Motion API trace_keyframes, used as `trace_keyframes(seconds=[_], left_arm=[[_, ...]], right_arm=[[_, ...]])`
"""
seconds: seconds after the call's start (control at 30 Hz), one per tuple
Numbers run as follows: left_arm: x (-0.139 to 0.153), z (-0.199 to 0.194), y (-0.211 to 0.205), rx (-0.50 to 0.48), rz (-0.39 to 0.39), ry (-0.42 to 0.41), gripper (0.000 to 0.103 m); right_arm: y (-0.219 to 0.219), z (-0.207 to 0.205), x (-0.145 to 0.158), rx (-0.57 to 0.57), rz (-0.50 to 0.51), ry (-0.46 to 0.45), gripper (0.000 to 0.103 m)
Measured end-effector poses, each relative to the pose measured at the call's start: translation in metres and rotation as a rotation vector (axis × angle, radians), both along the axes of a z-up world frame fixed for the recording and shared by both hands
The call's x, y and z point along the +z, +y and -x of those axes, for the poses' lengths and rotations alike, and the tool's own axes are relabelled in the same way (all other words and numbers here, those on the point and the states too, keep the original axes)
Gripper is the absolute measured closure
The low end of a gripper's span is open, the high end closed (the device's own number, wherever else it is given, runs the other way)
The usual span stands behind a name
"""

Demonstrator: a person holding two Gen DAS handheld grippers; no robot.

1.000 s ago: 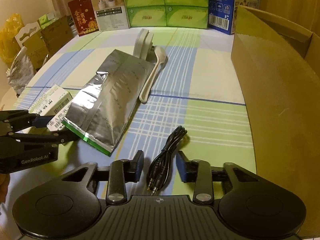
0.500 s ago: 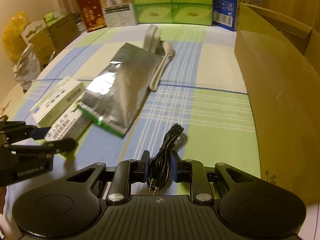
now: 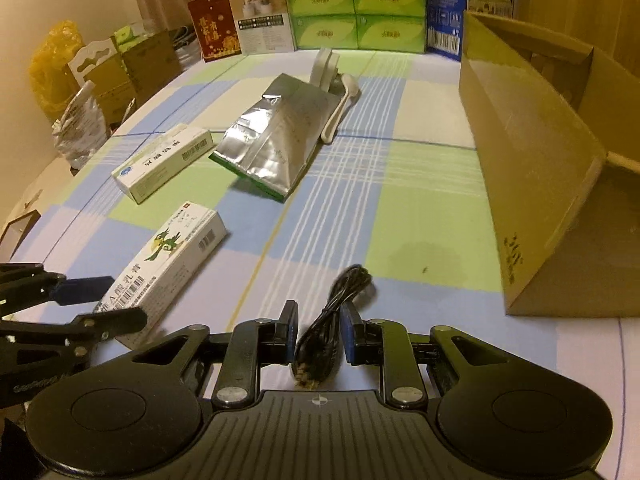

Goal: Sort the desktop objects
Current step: 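Lift and carry the ointment box and black cable over the cardboard box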

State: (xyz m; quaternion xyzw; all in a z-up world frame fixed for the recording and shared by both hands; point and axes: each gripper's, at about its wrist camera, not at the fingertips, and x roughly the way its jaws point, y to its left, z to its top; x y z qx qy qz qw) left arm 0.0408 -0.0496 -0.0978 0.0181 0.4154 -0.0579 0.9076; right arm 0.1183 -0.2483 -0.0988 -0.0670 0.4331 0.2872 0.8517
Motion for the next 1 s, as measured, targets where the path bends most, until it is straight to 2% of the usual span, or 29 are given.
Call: trace_keyframes(seconds=[0.1, 0.17, 0.33, 0.67, 0.73, 0.8, 0.87, 1.0], left_arm=[[0.0, -0.001, 0.0, -0.004, -0.006, -0.013, 0.062], [0.001, -0.003, 0.002, 0.006, 0.0, -0.019, 0.061], [-0.001, -0.011, 0.007, 0.024, 0.023, -0.016, 0.06], [-0.01, -0.028, 0.007, 0.034, 0.041, 0.01, 0.06], [-0.013, -0.03, 0.005, 0.028, 0.039, 0.017, 0.06], [-0.014, -0.03, 0.004, 0.023, 0.039, 0.022, 0.06], [-0.016, -0.031, 0.003, 0.019, 0.037, 0.022, 0.06], [-0.016, -0.035, 0.002, 0.015, 0.033, 0.017, 0.06]], right_arm=[[-0.001, -0.002, -0.003, -0.016, 0.01, 0.002, 0.07], [0.0, -0.003, -0.005, -0.023, 0.019, -0.001, 0.068], [0.002, -0.009, -0.013, -0.04, 0.02, 0.018, 0.068], [0.017, -0.007, -0.02, 0.027, 0.075, -0.067, 0.068], [0.018, -0.007, -0.021, 0.035, 0.078, -0.07, 0.07], [0.019, -0.007, -0.021, 0.037, 0.083, -0.076, 0.086], [0.02, -0.009, -0.021, 0.036, 0.084, -0.075, 0.093], [0.02, -0.008, -0.02, 0.046, 0.072, -0.068, 0.094]])
